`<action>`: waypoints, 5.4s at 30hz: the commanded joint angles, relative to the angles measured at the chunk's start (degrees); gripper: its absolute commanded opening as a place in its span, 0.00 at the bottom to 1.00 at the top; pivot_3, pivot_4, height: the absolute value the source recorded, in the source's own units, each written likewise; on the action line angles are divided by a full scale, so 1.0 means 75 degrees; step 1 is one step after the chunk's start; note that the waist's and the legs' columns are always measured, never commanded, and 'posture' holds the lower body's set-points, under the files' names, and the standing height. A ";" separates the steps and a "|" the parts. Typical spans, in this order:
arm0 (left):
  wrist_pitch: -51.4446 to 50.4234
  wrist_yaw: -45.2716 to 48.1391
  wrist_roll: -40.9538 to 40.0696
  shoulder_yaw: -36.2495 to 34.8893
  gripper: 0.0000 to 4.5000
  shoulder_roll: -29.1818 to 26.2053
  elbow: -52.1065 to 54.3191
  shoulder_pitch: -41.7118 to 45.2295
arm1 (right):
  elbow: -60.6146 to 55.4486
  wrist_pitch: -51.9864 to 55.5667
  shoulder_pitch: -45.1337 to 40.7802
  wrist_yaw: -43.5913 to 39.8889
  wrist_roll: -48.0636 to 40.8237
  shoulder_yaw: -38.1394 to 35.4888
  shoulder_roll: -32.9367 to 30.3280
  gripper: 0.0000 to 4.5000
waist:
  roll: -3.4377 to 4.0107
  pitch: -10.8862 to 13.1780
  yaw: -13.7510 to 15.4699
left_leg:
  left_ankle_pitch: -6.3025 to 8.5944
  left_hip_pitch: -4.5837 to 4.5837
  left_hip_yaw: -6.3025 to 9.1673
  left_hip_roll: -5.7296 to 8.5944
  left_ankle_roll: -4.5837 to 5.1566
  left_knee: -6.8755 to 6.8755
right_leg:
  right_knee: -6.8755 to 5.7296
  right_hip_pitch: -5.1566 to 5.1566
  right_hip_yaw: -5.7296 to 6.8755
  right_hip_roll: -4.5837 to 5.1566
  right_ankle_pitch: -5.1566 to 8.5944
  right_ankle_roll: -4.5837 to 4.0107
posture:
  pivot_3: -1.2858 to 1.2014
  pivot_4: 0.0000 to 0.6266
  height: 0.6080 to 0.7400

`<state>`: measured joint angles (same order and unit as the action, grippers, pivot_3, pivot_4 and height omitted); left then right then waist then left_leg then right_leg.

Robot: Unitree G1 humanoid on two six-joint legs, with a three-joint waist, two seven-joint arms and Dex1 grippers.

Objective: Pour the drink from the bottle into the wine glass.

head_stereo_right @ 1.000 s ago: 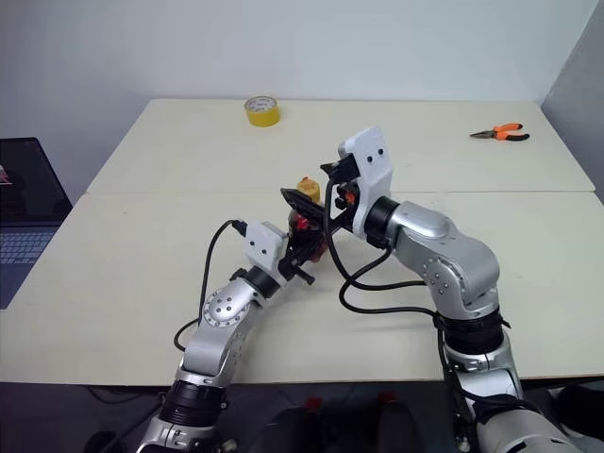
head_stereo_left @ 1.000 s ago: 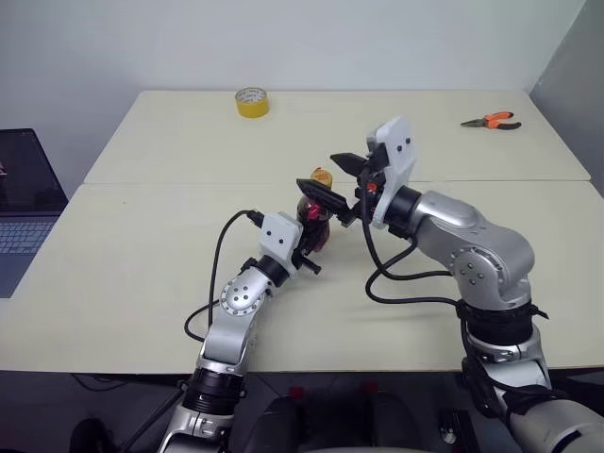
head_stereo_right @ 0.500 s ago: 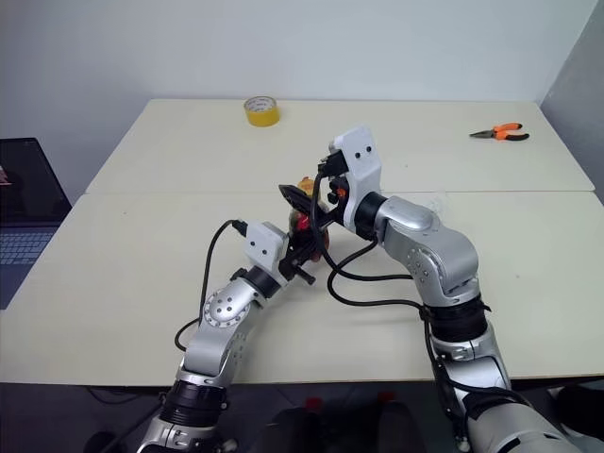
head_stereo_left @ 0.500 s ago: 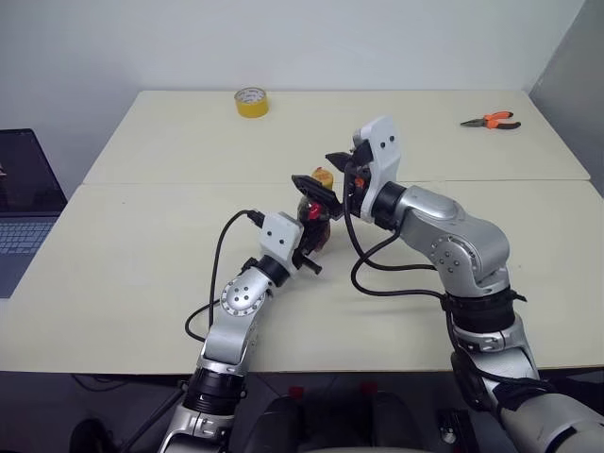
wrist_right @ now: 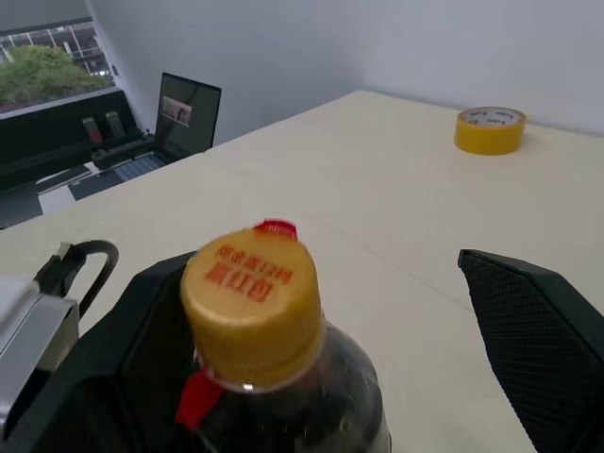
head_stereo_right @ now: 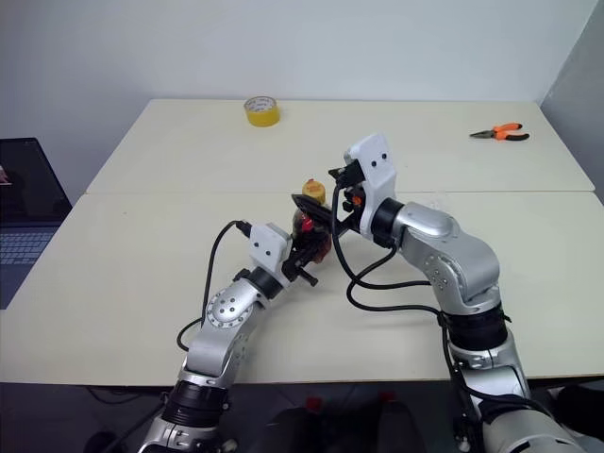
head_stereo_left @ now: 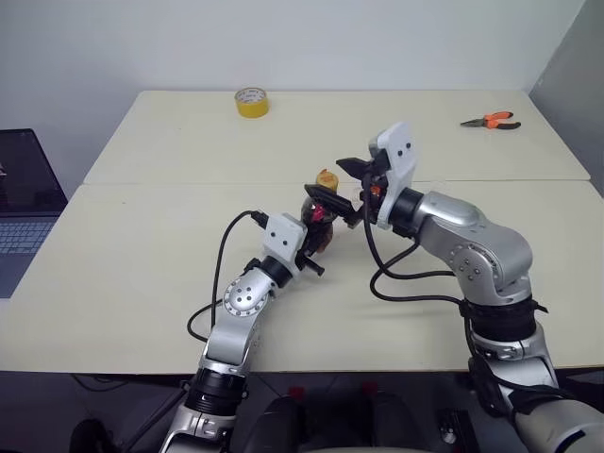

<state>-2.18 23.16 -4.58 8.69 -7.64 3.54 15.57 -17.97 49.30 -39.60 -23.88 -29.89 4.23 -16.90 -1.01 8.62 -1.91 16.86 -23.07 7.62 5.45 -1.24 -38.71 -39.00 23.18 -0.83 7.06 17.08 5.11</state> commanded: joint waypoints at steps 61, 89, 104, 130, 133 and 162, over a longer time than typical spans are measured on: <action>0.0349 -0.0103 -0.0010 -0.0148 0.15 0.0048 0.0180 0.0021 | -0.0053 0.0637 -0.0670 0.0515 0.0093 -0.0626 -0.0191 1.00 | 0.0000 0.0000 -0.0003 | 0.0000 0.0000 0.0000 0.0000 0.0000 0.0000 | 0.0000 0.0001 0.0000 0.0000 0.0000 0.0000 | 0.52 0.24 1.00; 0.0312 -0.0129 0.0010 -0.0161 0.15 -0.0011 0.0217 -0.0001 | -0.0413 0.0726 -0.0246 0.0357 -0.0426 -0.0671 -0.0410 0.04 | 0.0000 0.0000 0.0007 | 0.0000 0.0000 -0.0001 0.0000 0.0000 0.0001 | 0.0000 0.0000 0.0000 0.0001 0.0000 0.0000 | 0.52 0.24 1.00; 0.0540 -0.1140 -0.0552 -0.1650 0.15 0.0164 -0.0387 0.0412 | -0.0033 0.0247 -0.0333 0.0412 -0.0034 -0.0849 -0.0595 0.00 | -0.0001 0.0000 0.0009 | 0.0000 -0.0001 -0.0001 -0.0001 0.0000 0.0001 | 0.0000 0.0001 0.0001 0.0000 0.0000 0.0000 | 0.52 0.24 1.00; 0.3444 -0.1861 -0.0518 -0.3310 0.99 -0.0694 -0.4929 0.1277 | -0.0153 0.0336 -0.0315 0.0470 0.0078 -0.0706 -0.0495 0.00 | -0.0002 0.0000 -0.0009 | 0.0000 -0.0001 0.0004 0.0001 0.0000 -0.0001 | -0.0002 0.0002 0.0004 0.0003 0.0000 0.0000 | 0.52 0.24 1.00; 0.3401 -0.1878 -0.0539 -0.3309 0.99 -0.0683 -0.4766 0.1164 | -0.0123 0.0314 -0.0323 0.0459 0.0098 -0.0686 -0.0484 0.00 | -0.0002 0.0000 -0.0009 | 0.0000 -0.0001 0.0005 0.0001 0.0000 -0.0002 | -0.0002 0.0002 0.0004 0.0003 0.0000 0.0000 | 0.52 0.24 1.00; -0.1418 0.0355 -0.2433 -0.1441 0.99 -0.1645 0.2584 -0.3555 | 0.2317 -0.0700 -0.0830 -0.1233 0.1655 0.0034 -0.2644 0.00 | 0.0011 0.0007 0.0037 | 0.0001 0.0004 -0.0005 -0.0009 0.0005 0.0005 | -0.0001 -0.0003 -0.0005 -0.0008 0.0001 -0.0003 | 0.52 0.24 1.00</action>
<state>-12.19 24.47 -22.39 -2.97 -19.11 18.79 -12.16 -1.11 46.58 -43.45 -31.27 -18.93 3.97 -35.86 -0.92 8.67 -1.63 16.87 -23.01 7.55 5.33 -1.20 -38.67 -39.01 23.15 -0.89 6.97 17.09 5.09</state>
